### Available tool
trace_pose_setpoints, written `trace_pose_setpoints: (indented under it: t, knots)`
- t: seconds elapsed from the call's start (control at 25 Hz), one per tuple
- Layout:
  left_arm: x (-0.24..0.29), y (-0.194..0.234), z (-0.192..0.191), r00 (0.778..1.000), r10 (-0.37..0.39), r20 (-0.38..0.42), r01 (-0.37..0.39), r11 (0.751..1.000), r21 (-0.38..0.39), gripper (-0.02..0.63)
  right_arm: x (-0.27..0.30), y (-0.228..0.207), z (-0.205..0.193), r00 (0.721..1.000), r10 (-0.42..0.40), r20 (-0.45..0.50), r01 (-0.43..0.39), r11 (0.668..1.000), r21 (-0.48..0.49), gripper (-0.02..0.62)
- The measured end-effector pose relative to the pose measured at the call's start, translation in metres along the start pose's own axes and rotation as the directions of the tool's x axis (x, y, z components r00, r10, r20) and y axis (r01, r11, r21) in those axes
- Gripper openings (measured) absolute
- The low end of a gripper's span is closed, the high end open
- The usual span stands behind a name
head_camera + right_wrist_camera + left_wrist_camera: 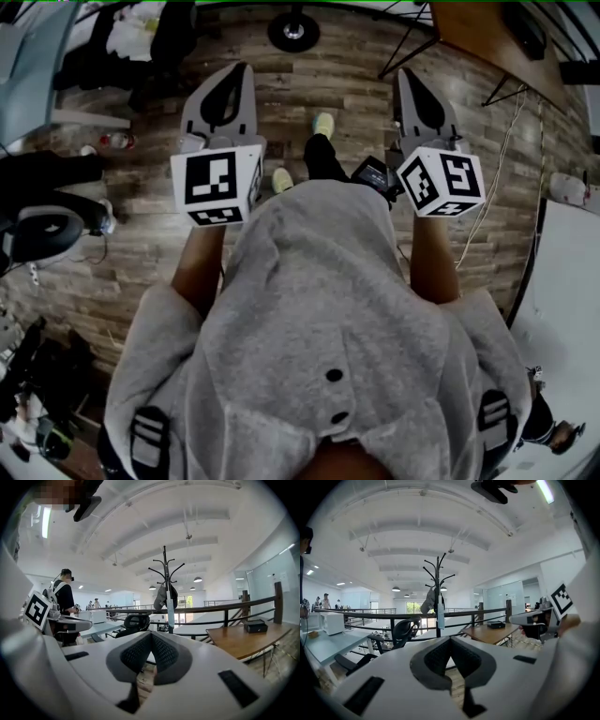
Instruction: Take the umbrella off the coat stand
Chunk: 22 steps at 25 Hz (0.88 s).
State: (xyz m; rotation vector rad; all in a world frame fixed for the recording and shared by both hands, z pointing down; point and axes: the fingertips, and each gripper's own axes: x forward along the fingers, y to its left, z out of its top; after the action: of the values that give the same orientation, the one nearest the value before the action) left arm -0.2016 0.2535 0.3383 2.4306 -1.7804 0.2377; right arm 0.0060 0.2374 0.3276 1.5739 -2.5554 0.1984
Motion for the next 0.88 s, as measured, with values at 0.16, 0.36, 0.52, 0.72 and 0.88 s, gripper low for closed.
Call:
trace_pose_setpoints:
  t: [0.16,0.36,0.52,0.72,0.88]
  knots:
    - [0.025,-0.004,0.003,1.0,0.001,-0.007,-0.001,1.0,0.007,0.014,0.018,-0.029,0.004,1.0,-0.016,0.006,0.016,1.0,-0.005,0.009]
    - [0.052,-0.009,0.006,1.0,-0.017,-0.025,0.017,1.0,0.02,0.014,0.036,-0.051,0.002,0.999,-0.033,-0.003,0.033,0.999,0.004,0.009]
    - [0.082,-0.016,0.008,0.999,-0.033,-0.037,0.034,0.999,0.024,0.014,0.055,-0.074,0.0,0.999,-0.033,-0.01,0.034,0.999,0.02,0.009]
    - [0.129,-0.018,0.01,0.997,-0.053,-0.063,0.055,0.998,0.033,0.014,0.09,-0.105,-0.001,0.999,-0.034,-0.027,0.035,0.999,0.031,0.009]
    - [0.157,-0.02,0.015,0.996,-0.057,-0.075,0.06,0.997,0.04,0.014,0.112,-0.126,0.003,0.999,-0.04,-0.035,0.041,0.999,0.029,0.009]
